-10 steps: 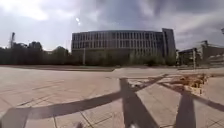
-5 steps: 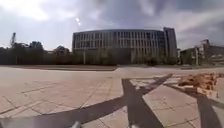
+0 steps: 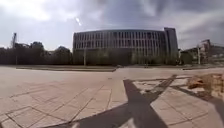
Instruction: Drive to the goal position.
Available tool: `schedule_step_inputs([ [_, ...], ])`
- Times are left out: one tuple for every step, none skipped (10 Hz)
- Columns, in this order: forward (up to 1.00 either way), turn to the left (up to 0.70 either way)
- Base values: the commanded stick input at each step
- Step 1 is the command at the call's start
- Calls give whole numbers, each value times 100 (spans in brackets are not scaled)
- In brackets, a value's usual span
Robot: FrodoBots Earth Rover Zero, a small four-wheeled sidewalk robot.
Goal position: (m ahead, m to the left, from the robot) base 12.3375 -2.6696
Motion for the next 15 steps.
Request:
schedule_step_inputs([
  [69,-1],
  [69,-1],
  [69,-1],
  [69,-1],
  [69,-1],
  [69,-1],
  [69,-1],
  [69,-6],
  [67,-31],
  [67,-26],
  [67,-15],
  [67,-4],
  [67,-1],
  [67,-1],
  [67,-1],
])
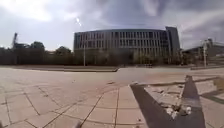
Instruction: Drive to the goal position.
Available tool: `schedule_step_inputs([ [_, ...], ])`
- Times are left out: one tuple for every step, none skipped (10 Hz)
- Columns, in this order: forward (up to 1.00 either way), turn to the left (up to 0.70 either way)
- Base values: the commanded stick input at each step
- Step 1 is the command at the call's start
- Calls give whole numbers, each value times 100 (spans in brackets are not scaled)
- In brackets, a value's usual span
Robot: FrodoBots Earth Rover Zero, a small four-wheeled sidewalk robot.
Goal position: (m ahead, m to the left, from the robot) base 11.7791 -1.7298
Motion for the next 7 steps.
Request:
schedule_step_inputs([
  [67,-1],
  [67,-1],
  [67,-1],
  [67,-1],
  [67,-1],
  [67,-1],
  [67,-1],
])
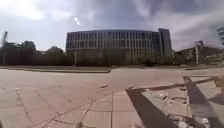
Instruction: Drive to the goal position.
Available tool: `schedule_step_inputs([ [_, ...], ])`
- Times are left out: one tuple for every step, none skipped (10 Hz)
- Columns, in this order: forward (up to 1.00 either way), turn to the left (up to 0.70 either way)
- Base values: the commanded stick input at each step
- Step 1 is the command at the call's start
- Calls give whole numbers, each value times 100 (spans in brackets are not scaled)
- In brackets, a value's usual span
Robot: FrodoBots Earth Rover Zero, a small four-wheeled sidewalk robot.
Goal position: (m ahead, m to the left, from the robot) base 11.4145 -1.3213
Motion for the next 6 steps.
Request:
schedule_step_inputs([
  [67,-1],
  [67,-1],
  [67,-9],
  [67,-18],
  [67,-29],
  [67,-35],
])
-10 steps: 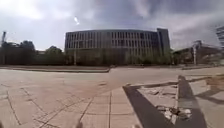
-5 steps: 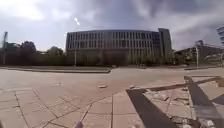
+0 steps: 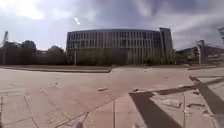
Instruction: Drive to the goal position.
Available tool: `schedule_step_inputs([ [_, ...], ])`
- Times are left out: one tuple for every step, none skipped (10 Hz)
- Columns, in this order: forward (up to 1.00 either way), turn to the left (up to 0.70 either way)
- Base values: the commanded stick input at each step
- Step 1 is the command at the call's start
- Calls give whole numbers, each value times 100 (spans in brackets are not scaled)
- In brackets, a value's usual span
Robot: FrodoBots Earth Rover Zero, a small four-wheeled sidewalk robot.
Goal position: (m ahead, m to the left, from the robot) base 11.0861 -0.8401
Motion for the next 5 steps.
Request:
schedule_step_inputs([
  [67,-32],
  [67,-21],
  [67,-9],
  [67,-1],
  [67,-1],
])
